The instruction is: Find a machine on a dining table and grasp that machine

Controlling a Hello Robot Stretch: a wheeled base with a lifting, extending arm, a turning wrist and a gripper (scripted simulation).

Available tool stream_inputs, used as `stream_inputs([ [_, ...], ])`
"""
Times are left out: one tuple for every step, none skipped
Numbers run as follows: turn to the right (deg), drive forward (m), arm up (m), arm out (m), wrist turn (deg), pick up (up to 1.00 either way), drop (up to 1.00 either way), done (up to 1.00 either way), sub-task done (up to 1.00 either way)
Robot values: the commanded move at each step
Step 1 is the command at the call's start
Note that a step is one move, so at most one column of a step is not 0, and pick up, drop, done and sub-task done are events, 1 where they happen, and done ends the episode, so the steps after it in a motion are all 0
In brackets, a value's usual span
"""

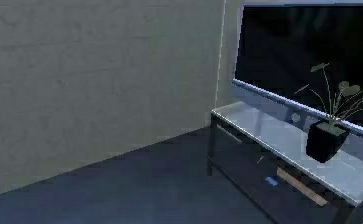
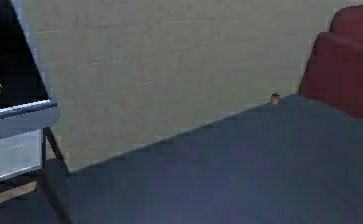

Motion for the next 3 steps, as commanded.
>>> stream_inputs([
  [45.0, 0.00, 0.00, 0.00, 0.0, 0.00, 0.00, 0.00, 0.00],
  [45.0, 0.00, 0.00, 0.00, 0.0, 0.00, 0.00, 0.00, 0.00],
  [45.0, 0.00, 0.00, 0.00, 0.0, 0.00, 0.00, 0.00, 0.00],
])
